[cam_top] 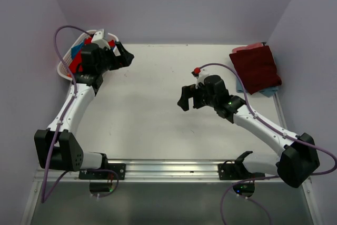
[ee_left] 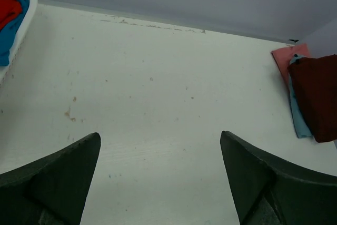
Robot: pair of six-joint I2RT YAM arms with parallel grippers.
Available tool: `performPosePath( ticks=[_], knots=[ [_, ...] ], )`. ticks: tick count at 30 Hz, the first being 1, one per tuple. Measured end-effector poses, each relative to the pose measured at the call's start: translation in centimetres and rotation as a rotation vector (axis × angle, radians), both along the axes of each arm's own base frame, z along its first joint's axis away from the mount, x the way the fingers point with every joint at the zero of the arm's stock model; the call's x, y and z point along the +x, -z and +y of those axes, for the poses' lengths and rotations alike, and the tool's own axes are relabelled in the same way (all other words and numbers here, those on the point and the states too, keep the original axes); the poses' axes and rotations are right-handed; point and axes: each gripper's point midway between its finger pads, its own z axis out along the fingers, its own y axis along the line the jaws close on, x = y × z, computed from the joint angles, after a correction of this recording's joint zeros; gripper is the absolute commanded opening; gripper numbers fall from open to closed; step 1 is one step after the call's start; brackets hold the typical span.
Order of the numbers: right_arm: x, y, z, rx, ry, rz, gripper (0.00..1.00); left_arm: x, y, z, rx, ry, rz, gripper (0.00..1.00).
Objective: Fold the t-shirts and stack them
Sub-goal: Grab the tshirt from the pile
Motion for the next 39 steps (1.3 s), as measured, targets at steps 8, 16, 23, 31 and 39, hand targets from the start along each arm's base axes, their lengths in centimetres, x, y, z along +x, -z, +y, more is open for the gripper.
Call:
performPosePath(
  ticks=[8,16,23,31,39],
  knots=[
    [0.0,0.1,0.0,-0.001,0.000,0.001,0.99,0.3,-0.2,0.3,-0.006,-0.028,-0.007,1.00],
    [0.0,-0.1,0.0,0.002,-0.001,-0.003,0.99,2.2,-0.7,1.6,-0.004,-0.071,-0.025,1.00],
    [-0.8,-1.1,-0.5,0.029,0.000,-0.038,0.99,7.6,0.6,8.8,-0.028,-0.216,-0.004,1.00],
    [-1.0,-1.2,-0.8,0.030,0.002,-0.042,0.99,12.1,7.2,18.5,0.025,-0.486,0.177,0.98],
    [-1.0,-1.1,-0.8,0.030,0.010,-0.039,0.99,12.6,12.2,22.4,0.087,-0.656,0.376,0.94]
  ],
)
